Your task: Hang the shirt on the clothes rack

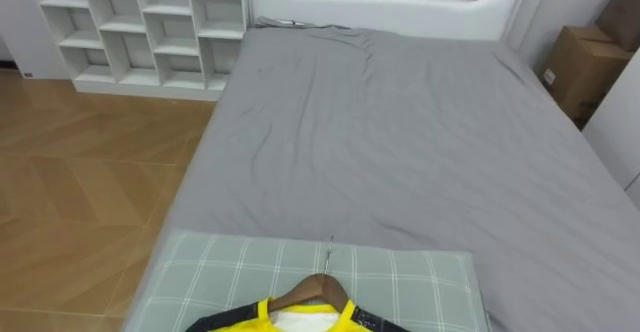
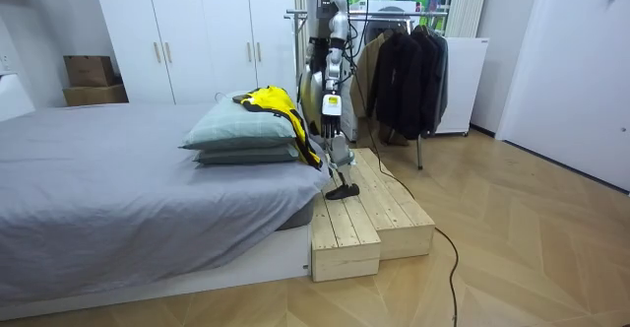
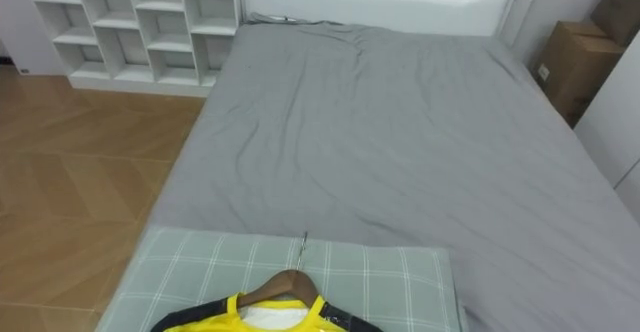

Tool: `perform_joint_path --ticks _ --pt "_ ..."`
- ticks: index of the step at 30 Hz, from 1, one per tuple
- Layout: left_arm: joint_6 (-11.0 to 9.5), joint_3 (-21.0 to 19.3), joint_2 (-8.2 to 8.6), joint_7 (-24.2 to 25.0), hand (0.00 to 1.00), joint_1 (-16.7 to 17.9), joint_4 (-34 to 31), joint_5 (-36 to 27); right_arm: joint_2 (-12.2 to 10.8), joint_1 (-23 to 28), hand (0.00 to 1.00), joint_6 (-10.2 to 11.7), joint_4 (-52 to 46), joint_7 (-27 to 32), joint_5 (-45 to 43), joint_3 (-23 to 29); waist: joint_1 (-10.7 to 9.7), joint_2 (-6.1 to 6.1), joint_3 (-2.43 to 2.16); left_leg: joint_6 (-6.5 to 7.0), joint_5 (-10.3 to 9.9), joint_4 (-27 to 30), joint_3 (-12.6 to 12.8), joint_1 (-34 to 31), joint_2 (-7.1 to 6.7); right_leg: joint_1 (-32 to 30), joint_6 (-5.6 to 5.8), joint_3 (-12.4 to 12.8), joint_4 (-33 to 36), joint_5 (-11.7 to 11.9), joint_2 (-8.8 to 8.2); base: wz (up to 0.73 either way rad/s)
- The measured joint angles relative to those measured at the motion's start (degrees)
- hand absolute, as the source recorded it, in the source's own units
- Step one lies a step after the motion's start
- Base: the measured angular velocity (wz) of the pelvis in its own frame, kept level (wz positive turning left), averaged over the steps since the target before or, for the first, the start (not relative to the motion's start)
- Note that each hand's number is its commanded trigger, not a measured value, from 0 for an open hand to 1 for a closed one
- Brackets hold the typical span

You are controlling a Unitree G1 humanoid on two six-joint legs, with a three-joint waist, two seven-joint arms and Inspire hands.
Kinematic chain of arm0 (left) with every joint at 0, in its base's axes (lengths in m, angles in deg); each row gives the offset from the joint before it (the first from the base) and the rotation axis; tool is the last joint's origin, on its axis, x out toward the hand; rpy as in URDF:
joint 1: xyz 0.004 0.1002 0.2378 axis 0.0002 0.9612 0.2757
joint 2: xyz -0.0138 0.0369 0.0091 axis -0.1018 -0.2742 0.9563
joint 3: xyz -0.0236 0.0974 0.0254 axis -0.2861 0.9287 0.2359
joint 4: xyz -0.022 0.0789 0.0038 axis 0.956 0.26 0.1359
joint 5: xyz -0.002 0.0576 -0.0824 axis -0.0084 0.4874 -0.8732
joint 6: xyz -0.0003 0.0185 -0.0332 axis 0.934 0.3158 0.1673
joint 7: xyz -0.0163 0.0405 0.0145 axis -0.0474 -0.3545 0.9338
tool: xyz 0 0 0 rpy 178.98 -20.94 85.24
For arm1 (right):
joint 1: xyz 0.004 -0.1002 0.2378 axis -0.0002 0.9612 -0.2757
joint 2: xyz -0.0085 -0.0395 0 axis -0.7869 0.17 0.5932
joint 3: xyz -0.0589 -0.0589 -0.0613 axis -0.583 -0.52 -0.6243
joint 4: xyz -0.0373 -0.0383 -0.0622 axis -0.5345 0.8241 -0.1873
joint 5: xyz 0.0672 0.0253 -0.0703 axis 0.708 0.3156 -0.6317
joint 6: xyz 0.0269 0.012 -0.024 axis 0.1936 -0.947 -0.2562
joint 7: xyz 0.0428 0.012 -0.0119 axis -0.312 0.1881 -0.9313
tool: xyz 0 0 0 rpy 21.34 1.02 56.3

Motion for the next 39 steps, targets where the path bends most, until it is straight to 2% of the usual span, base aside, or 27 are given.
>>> perform_joint_path --ticks 4,12,17,18,19,22,27,30,35,39 --pt "-0.02 -0.57 -0.14 0.63 0.00 0.06 0.01 -3.68 0.00 0.07 0.00 0.00 0.10 -0.01 -0.01 0.44 0.13 -0.06 0.00 0.00 0.00 0.03 0.30 0.15 -0.04 0.00 0.00 0.27 0.01 0.00 0.00 -0.03" --pt "-0.69 -1.89 -0.10 -0.12 0.00 0.25 -0.01 -4.36 -0.09 0.72 0.00 0.12 -0.21 0.54 -0.33 1.22 0.29 -0.06 -0.01 0.01 0.00 -0.10 0.64 0.64 -0.06 0.23 -0.01 0.41 0.13 0.01 0.04 -0.01" --pt "-2.09 -6.40 -0.03 -5.85 0.00 0.49 -3.48 -2.52 -0.03 1.05 0.00 0.72 -0.21 2.08 -0.38 1.74 0.36 0.06 -0.03 0.01 0.00 -0.07 0.53 0.62 -0.05 0.24 -0.01 0.26 0.20 0.00 0.03 0.00" --pt "-3.18 -7.09 -0.14 -7.66 0.00 0.57 -4.42 -1.49 0.02 1.00 0.00 0.77 -0.20 2.15 -0.73 1.73 0.54 0.10 -0.04 0.01 0.00 -0.07 0.50 0.60 -0.05 0.24 -0.01 0.18 0.20 0.01 0.02 0.00" --pt "-4.41 -7.27 -0.40 -9.69 0.00 0.55 -4.91 -0.53 0.04 0.85 0.00 1.16 -0.18 2.22 -2.13 1.73 0.53 0.13 -0.03 0.01 0.00 -0.07 0.50 0.59 -0.05 0.23 -0.01 0.13 0.20 0.01 0.01 0.00" --pt "-6.10 -7.27 -0.62 -13.75 0.00 0.62 -7.77 1.91 0.20 0.33 0.00 1.60 -0.22 2.63 -4.66 1.69 0.66 0.24 -0.07 0.01 0.00 -0.09 0.49 0.61 -0.05 0.30 -0.02 0.09 0.20 0.01 0.02 0.00" --pt "-7.71 -7.27 -0.68 -19.33 0.00 0.17 -10.08 5.77 0.21 -0.55 0.00 1.94 -0.26 2.81 -7.40 1.64 0.60 0.26 -0.06 0.01 0.01 0.02 0.20 1.04 -0.07 0.87 -0.01 -0.03 0.08 0.01 0.01 0.02" --pt "-8.02 -7.15 -0.79 -22.98 0.00 0.26 -14.14 10.74 0.20 -0.53 0.00 1.96 -0.33 3.24 -7.37 1.66 0.44 0.36 -0.07 0.01 0.01 -0.05 -0.38 0.89 -0.05 0.99 -0.01 -0.63 0.00 0.01 -0.08 0.10" --pt "-10.35 -5.59 -1.37 -28.48 0.00 -0.26 -15.74 15.57 0.22 -0.53 0.00 2.92 -0.38 4.05 -7.42 1.65 0.27 1.07 -0.08 0.00 0.01 -0.06 -0.55 0.82 -0.01 1.00 -0.05 -0.84 0.01 -0.02 -0.05 0.02" --pt "-10.57 -1.49 -1.97 -30.73 0.00 -0.28 -16.30 18.93 0.34 -0.67 0.00 3.39 -0.37 4.30 -8.49 1.32 0.16 1.34 -0.02 0.01 0.01 -0.04 -0.66 0.80 -0.05 1.00 -0.04 -0.95 0.01 -0.03 -0.12 0.01"
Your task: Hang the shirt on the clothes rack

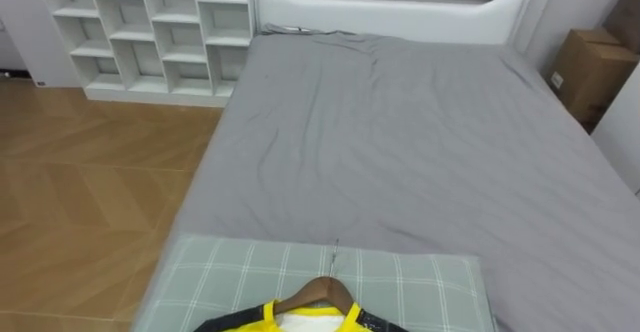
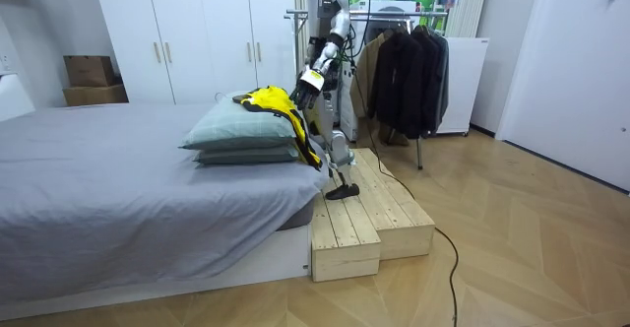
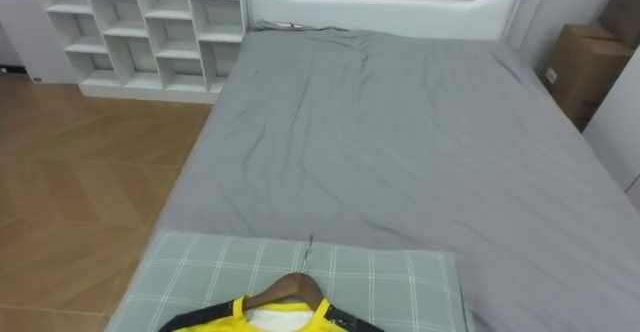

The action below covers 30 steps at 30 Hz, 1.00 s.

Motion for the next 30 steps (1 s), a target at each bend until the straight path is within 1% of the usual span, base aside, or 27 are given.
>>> perform_joint_path --ticks 1,4,8,12,13,14,15,18,21,24,27,29,30 --pt "0.00 1.44 -0.23 0.00 0.00 -0.04 -0.36 1.50 0.09 -0.01 0.00 0.16 0.02 0.12 -0.02 -0.59 0.02 0.02 0.02 0.00 0.00 -0.01 -0.11 -0.06 0.00 0.00 0.02 -0.04 -0.01 -0.01 -0.02 0.03" --pt "-0.06 3.74 -0.37 0.00 0.00 -0.37 -1.28 6.39 0.22 0.00 0.00 0.99 0.02 0.75 -0.03 -2.12 -0.07 0.06 0.04 0.00 0.00 -0.01 -0.13 -0.11 -0.01 -0.02 0.02 -0.08 -0.02 -0.03 -0.01 0.00" --pt "-0.07 4.47 -0.39 -0.18 0.00 -0.52 -4.36 10.51 0.26 0.05 0.00 1.06 -0.01 0.81 -0.30 -2.12 -0.92 0.20 -0.01 0.00 0.00 0.01 -0.32 -0.41 -0.05 -0.04 0.01 -0.19 -0.43 -0.06 0.00 0.00" --pt "-0.17 4.58 -0.46 -1.87 0.00 -0.62 -10.75 14.95 0.54 -0.09 0.00 1.08 -0.14 0.55 -1.43 -1.89 -2.74 0.66 -0.18 0.01 0.02 0.35 -0.58 -0.74 -0.05 -0.04 0.01 -0.22 -0.69 -0.06 -0.01 0.02" --pt "-0.32 4.91 -0.85 -2.34 0.00 -0.75 -11.77 16.34 0.65 -0.46 0.00 1.09 -0.11 0.07 -1.42 -1.89 -3.12 0.60 -0.27 0.03 0.03 0.66 -0.56 -0.80 -0.06 -0.04 0.01 -0.23 -0.71 -0.06 -0.02 0.00" --pt "-0.40 5.39 -1.20 -2.38 0.00 -0.79 -12.22 16.79 0.69 -0.60 0.00 1.13 -0.12 -0.13 -1.42 -1.89 -3.26 0.69 -0.27 0.03 0.03 0.74 -0.55 -0.82 -0.06 -0.04 0.01 -0.22 -0.72 -0.06 -0.03 0.00" --pt "-0.60 6.28 -1.77 -2.38 0.00 -1.05 -12.58 18.53 0.75 -0.61 0.00 1.35 -0.09 -0.33 -1.42 -1.88 -3.57 0.81 -0.32 0.03 0.04 0.81 -0.52 -0.82 -0.07 -0.02 0.01 -0.21 -0.72 -0.06 -0.03 0.00" --pt "-0.84 7.75 -2.30 -2.40 0.00 -1.37 -13.42 20.38 0.87 -0.66 0.00 1.66 -0.09 -0.56 -1.63 -1.88 -4.42 0.83 -0.33 0.05 0.06 0.81 -0.49 -0.81 -0.05 -0.01 0.01 -0.19 -0.72 -0.06 -0.03 0.00" --pt "-0.84 8.50 -2.32 -2.39 0.00 -1.39 -13.41 20.95 0.92 -0.55 0.00 1.66 -0.05 -0.57 -2.00 -1.87 -4.67 0.85 -0.20 0.05 0.07 0.85 -0.32 -0.73 -0.05 -0.01 0.00 -0.04 -0.69 -0.06 -0.03 0.00" --pt "-0.84 8.56 -2.32 -2.39 0.00 -1.38 -13.41 21.34 0.95 -0.56 0.00 1.66 -0.03 -0.57 -2.07 -1.89 -4.62 0.73 0.12 0.05 0.07 0.93 -0.26 -0.73 -0.09 -0.01 -0.02 0.01 -0.68 -0.07 -0.05 0.00" --pt "-0.83 8.52 -2.34 -2.40 0.00 -1.39 -13.48 23.70 0.95 -0.57 0.00 1.66 -0.03 -0.57 -2.21 -1.93 -4.61 0.55 0.53 0.05 0.07 0.94 -0.27 -0.87 -0.11 -0.08 -0.11 0.11 -0.77 -0.18 -0.05 0.00" --pt "-0.84 8.49 -2.37 -2.56 0.00 -1.46 -13.84 25.30 0.95 -0.57 0.00 1.66 -0.02 -0.53 -2.09 -2.05 -4.61 0.37 0.57 0.05 0.07 0.91 -0.33 -1.07 -0.12 -0.20 -0.06 0.08 -0.80 -0.40 -0.05 0.00" --pt "-0.84 8.66 -2.37 -2.93 0.00 -1.58 -13.84 25.54 0.94 -0.57 0.00 1.66 -0.05 -0.50 -2.11 -2.06 -4.63 0.25 0.47 0.05 0.07 0.87 -0.33 -1.12 -0.11 -0.29 -0.07 0.08 -0.78 -0.41 -0.02 0.00"
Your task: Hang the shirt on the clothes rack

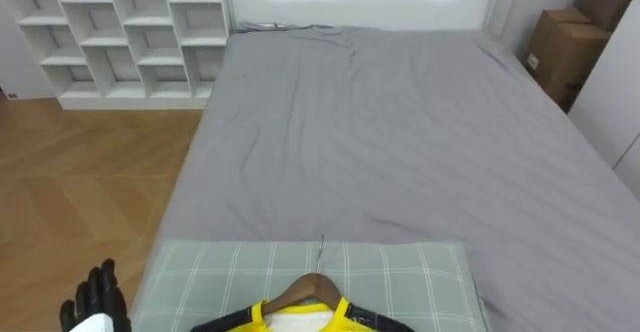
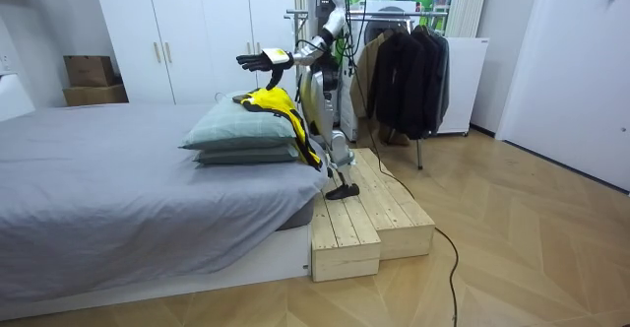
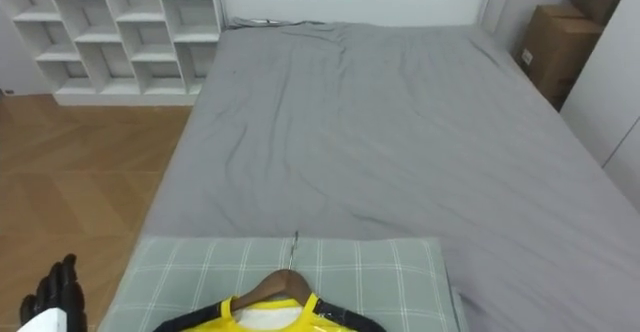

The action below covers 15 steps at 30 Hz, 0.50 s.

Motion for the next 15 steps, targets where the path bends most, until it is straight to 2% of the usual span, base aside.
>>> perform_joint_path --ticks 7,12,15 --pt "0.21 3.94 -0.06 -1.52 0.00 -1.04 -0.03 4.49 -0.01 -0.01 0.00 0.05 -0.05 0.03 -0.43 -0.06 -0.69 -0.14 -0.34 0.00 0.01 -0.02 0.34 -0.13 0.03 -0.46 -0.01 0.60 0.21 0.02 0.08 -0.03" --pt "0.23 4.84 -0.07 -1.43 0.00 -2.56 -0.05 4.77 -0.01 0.05 0.00 0.05 -0.05 -0.09 -0.33 -0.04 -1.75 -0.32 -0.66 0.00 0.01 -0.10 0.77 0.31 0.02 -0.11 0.00 1.20 0.08 0.02 0.15 -0.04" --pt "0.45 6.25 -0.10 -1.18 0.00 -3.18 -0.18 4.79 0.00 0.24 0.00 -0.09 0.26 -0.24 -0.29 0.07 -2.69 -0.32 -0.66 0.00 0.01 -0.10 1.07 0.33 0.03 -0.07 0.01 1.25 0.06 0.03 0.13 0.00"
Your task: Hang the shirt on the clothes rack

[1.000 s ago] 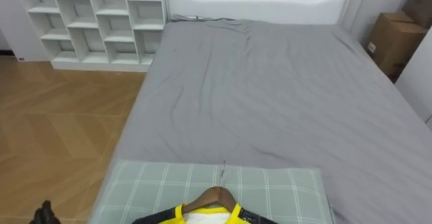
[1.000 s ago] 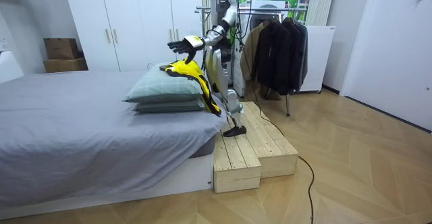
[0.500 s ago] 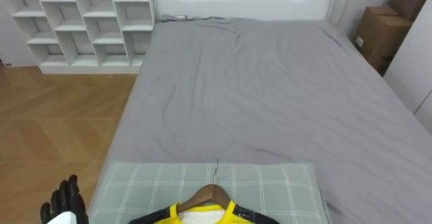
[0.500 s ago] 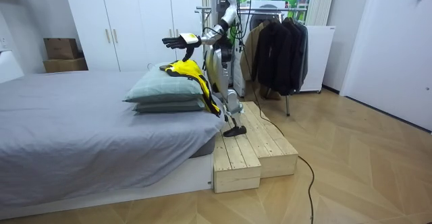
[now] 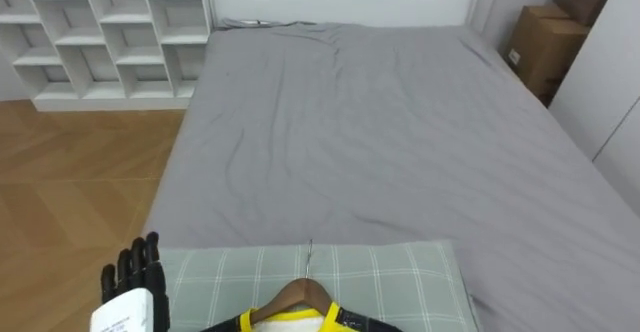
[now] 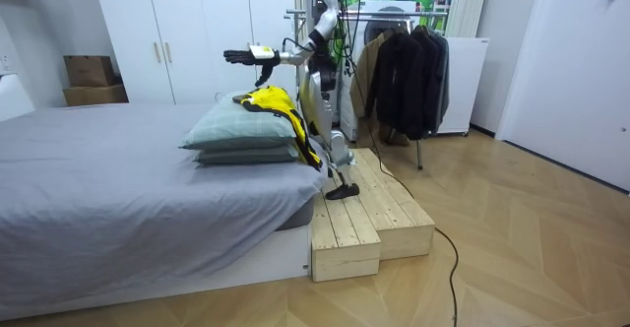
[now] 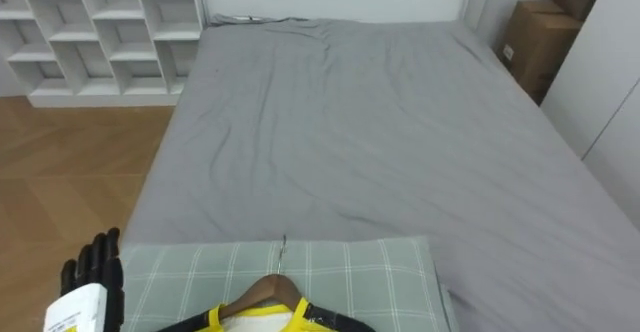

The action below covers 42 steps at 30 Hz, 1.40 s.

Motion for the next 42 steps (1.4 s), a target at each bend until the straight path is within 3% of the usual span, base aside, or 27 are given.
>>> perform_joint_path --ticks 10,24,37,42 --pt "2.04 2.91 -0.02 4.70 0.00 -1.75 -1.39 1.20 0.13 -0.07 0.00 -0.70 0.25 -0.40 -0.16 -0.01 -1.34 0.43 0.48 0.00 0.00 0.02 1.99 -0.03 -0.01 -0.65 -0.01 1.46 0.17 0.01 0.11 -0.05" --pt "4.61 2.88 -0.18 4.95 0.00 -2.21 -1.39 3.90 0.14 0.08 0.00 -1.51 0.28 -0.17 -0.55 0.05 -2.25 0.62 0.39 0.00 0.00 0.01 3.86 -0.18 0.06 -1.50 -0.01 1.72 0.88 0.02 0.10 -0.02" --pt "9.81 2.15 -0.18 5.15 0.00 -2.94 2.31 7.54 0.38 2.14 0.00 -5.94 1.56 1.17 -7.12 0.52 -2.47 0.80 0.10 0.00 0.00 0.02 4.02 -0.03 0.07 -1.53 -0.08 2.46 1.02 0.08 0.17 -0.01" --pt "10.17 1.85 -0.18 5.63 0.00 -3.35 4.45 7.54 0.38 1.98 0.00 -6.93 2.08 1.63 -8.93 0.48 -2.49 0.90 0.18 0.00 0.00 0.03 4.01 -0.22 0.07 -1.84 -0.13 2.53 1.23 0.16 0.16 0.00"
